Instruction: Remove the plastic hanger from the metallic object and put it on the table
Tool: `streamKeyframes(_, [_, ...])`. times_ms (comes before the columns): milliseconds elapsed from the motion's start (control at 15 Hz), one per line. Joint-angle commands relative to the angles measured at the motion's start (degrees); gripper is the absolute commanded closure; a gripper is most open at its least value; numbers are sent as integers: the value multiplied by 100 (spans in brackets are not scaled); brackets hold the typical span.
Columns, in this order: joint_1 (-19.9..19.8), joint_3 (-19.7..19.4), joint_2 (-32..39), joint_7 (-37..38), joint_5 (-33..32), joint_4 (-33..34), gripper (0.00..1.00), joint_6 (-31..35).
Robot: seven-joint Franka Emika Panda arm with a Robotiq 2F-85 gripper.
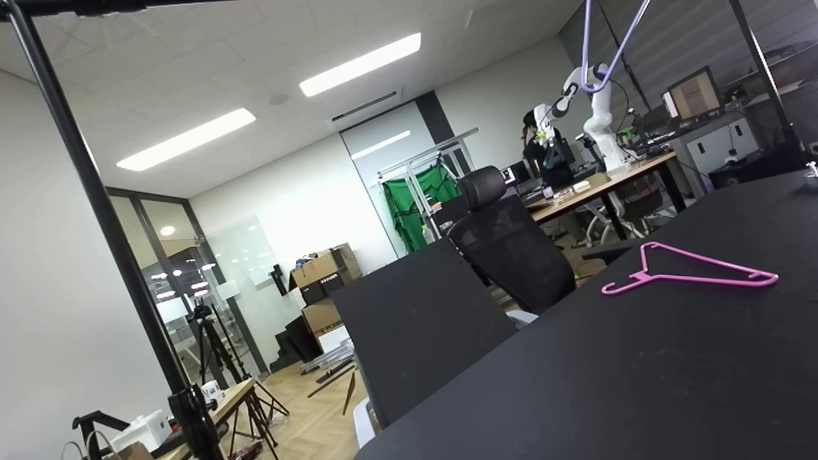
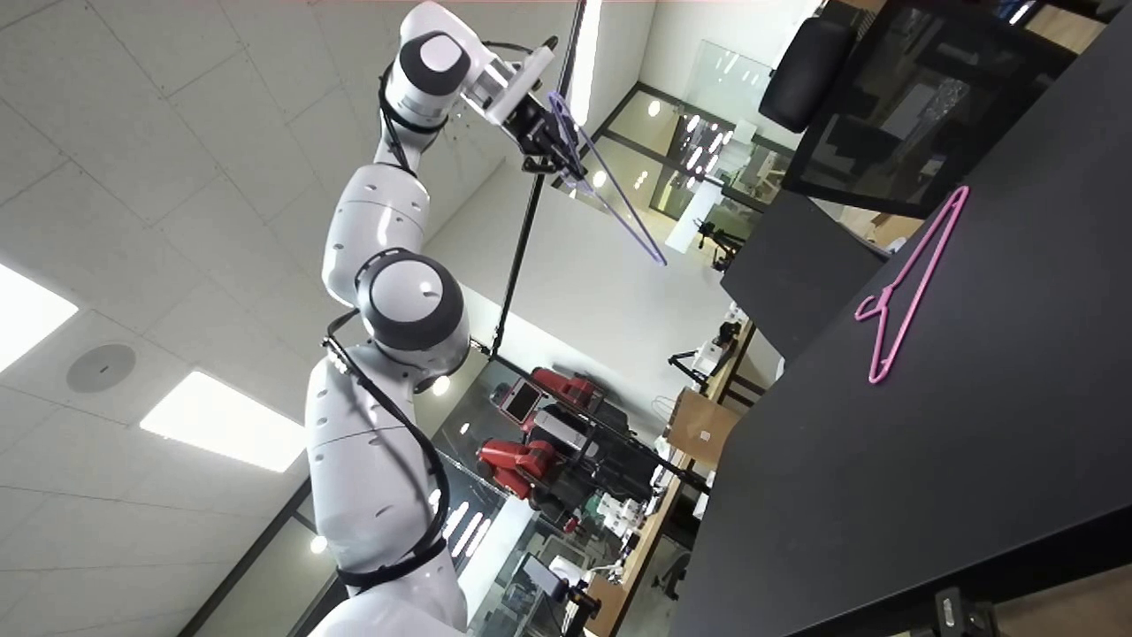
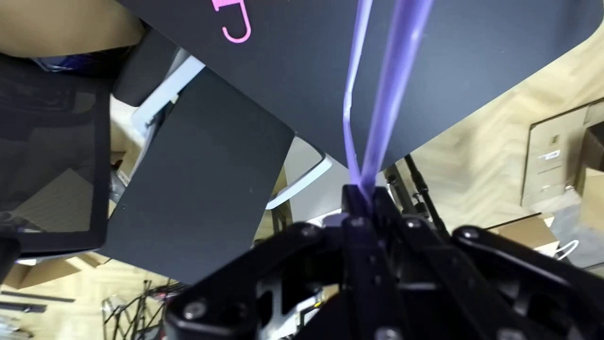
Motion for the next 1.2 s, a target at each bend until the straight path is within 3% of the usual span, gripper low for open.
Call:
streamKeyframes(0, [387, 12, 145, -331, -213, 23, 98, -483])
streamKeyframes(67, [533, 117, 492, -326, -356, 545, 98, -834])
streamKeyframes(133, [708, 14, 542, -290, -542, 579, 98, -881])
streamKeyframes(200, [501, 138, 494, -181, -343, 458, 92, -745])
streamKeyframes(267, [592, 129, 358, -246, -449, 146, 92, -671])
streamKeyframes(400, [717, 123, 423, -246, -531, 174, 92, -680])
streamKeyframes(1133, [666, 120, 423, -272, -539, 224, 92, -741])
